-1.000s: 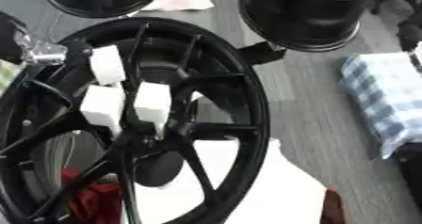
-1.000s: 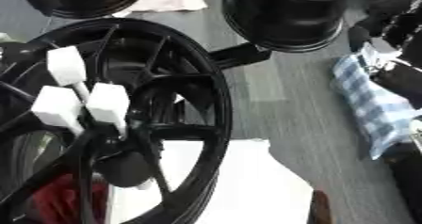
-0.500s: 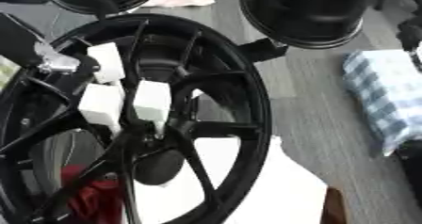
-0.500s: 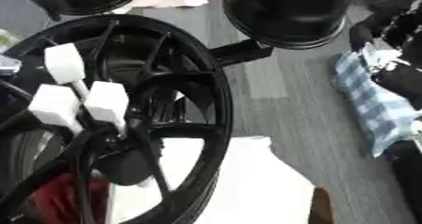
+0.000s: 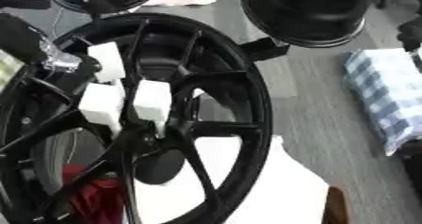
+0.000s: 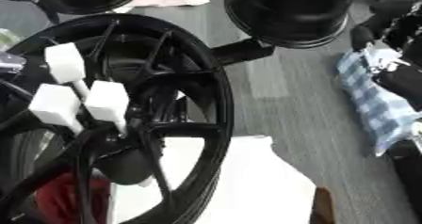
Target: Pull the pin out of the wheel hub.
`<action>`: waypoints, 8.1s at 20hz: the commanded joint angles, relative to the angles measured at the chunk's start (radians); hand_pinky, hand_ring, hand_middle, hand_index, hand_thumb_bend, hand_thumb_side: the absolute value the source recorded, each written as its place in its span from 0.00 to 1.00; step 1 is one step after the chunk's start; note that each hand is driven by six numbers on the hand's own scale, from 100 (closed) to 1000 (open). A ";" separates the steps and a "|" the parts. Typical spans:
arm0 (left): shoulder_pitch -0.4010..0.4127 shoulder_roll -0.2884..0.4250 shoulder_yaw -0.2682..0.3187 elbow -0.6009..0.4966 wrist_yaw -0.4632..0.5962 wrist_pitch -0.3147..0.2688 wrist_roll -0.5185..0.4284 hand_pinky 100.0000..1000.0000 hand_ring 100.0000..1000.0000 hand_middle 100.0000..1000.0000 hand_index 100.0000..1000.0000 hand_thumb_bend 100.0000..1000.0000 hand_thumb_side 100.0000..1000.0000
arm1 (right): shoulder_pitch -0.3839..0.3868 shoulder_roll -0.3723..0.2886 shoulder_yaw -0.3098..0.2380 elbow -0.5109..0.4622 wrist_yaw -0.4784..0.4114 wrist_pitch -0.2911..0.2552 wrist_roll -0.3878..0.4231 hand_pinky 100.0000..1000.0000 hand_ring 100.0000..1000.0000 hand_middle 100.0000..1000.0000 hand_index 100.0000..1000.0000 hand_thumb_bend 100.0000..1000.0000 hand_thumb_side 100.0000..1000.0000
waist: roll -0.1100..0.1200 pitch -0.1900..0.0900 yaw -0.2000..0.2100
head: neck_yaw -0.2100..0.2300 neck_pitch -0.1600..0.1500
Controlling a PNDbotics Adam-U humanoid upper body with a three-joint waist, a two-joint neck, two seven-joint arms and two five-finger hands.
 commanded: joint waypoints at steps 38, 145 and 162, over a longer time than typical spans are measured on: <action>0.001 -0.044 -0.005 0.106 -0.120 -0.032 -0.030 1.00 0.74 0.51 0.83 0.43 0.82 | -0.010 -0.006 -0.004 -0.018 -0.018 0.012 -0.003 0.57 0.58 0.47 0.64 0.22 0.10 | 0.018 0.000 -0.008 | 0.020 0.011; 0.631 0.465 0.524 -0.071 0.362 0.191 0.429 0.97 0.90 0.78 0.92 0.12 0.93 | 0.045 0.022 -0.053 -0.018 -0.018 -0.025 -0.047 0.59 0.58 0.48 0.64 0.24 0.10 | -0.052 -0.055 0.085 | -0.089 0.006; 0.602 0.427 0.558 -0.114 0.550 0.141 0.502 0.87 0.66 0.49 0.75 0.00 0.73 | 0.044 0.022 -0.052 -0.018 -0.022 -0.025 -0.052 0.59 0.58 0.48 0.64 0.23 0.09 | -0.054 -0.054 0.089 | -0.089 0.029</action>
